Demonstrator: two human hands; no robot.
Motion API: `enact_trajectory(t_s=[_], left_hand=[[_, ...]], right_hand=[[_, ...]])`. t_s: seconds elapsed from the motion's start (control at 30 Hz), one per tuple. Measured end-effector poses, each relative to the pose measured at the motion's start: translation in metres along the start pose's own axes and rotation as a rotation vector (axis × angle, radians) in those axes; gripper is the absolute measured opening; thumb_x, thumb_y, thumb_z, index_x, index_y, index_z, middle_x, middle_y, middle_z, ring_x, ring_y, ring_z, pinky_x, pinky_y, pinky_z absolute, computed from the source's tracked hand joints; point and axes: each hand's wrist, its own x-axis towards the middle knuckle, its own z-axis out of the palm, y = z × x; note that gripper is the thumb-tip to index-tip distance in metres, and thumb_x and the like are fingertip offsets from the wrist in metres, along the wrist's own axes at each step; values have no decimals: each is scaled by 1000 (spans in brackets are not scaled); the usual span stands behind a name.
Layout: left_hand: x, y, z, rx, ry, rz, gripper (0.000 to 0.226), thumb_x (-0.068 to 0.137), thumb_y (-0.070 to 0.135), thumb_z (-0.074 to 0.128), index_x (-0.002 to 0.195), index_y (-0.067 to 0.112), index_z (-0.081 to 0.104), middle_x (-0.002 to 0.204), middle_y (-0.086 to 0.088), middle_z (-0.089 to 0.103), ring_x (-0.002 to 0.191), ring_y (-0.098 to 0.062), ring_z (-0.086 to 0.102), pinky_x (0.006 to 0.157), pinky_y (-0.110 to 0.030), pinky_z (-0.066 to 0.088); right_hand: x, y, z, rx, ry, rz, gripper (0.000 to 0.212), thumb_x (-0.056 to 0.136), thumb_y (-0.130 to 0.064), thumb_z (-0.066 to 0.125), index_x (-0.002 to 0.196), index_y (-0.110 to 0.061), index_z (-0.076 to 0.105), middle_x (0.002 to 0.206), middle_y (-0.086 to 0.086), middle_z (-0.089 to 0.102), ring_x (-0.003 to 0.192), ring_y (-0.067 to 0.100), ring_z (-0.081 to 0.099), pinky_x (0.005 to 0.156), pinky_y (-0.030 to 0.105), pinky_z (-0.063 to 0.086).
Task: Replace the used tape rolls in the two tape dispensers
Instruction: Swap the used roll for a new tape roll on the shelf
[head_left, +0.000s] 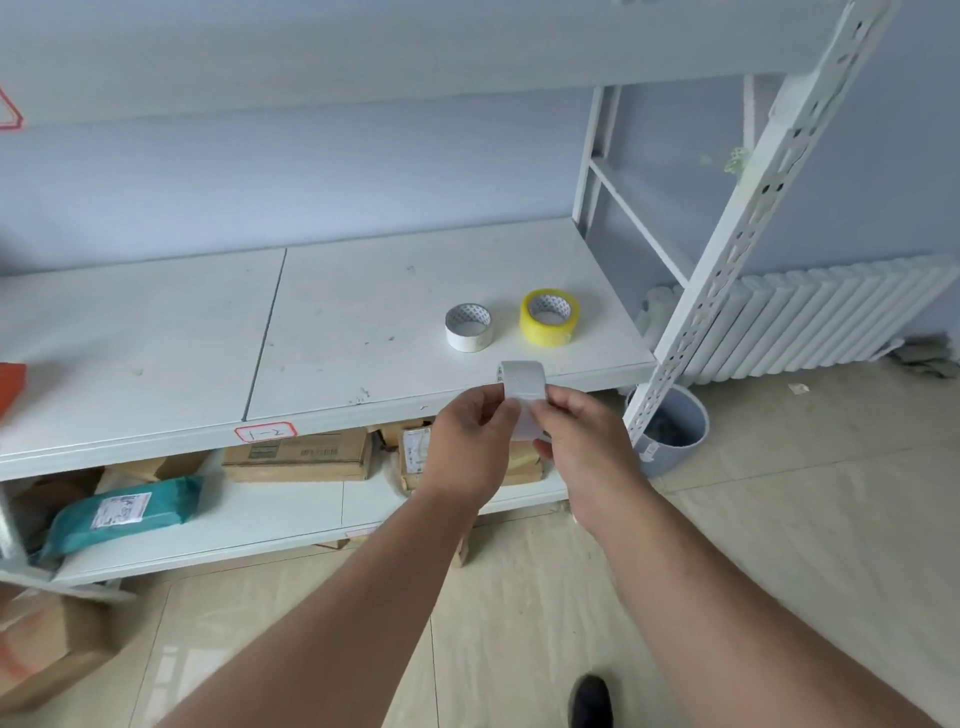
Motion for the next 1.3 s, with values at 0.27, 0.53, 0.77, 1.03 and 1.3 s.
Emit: enact_trajectory(t_s=[0.27,0.53,0.77,1.03,1.3], left_hand=[[46,10,76,17,45,-9,19,102,19,62,109,21,80,99,4,83,90,-10,75,81,-25,56],[102,0,110,40,30,-48,20,100,22,63,110,22,79,100,5,82,97,-14,76,88,-30,59],[169,-13,106,110,78,-60,24,103,33,59,110,16,74,102,1,78,99,-22,71,84,-27,55],[245,-39,135,1041,-142,159,59,101,24,59,156,25,38,173,-2,16,158,-27,18,124,-40,27],[281,-60,146,1049,-122,51,30,106,14,49,133,20,59,172,3,24,162,-29,10,122,-45,31]], right_hand=[[79,-14,-59,-4,-65,57,21,95,-15,70,99,-30,83,102,-6,83,96,17,73,86,36,59],[132,-23,-77,3,-58,112,26,100,-8,64,98,-28,81,101,-4,82,97,18,73,80,30,59],[179,-24,-82,-66,-2,106,26,97,-12,66,93,-32,83,89,-14,81,85,15,67,87,39,61],[233,-36,-101,-165,-22,101,31,97,-15,66,82,-39,80,81,-28,78,86,11,68,98,45,61],[263,-48,-109,-305,-60,24,46,95,-15,66,70,-51,79,91,13,77,83,13,55,99,55,57]])
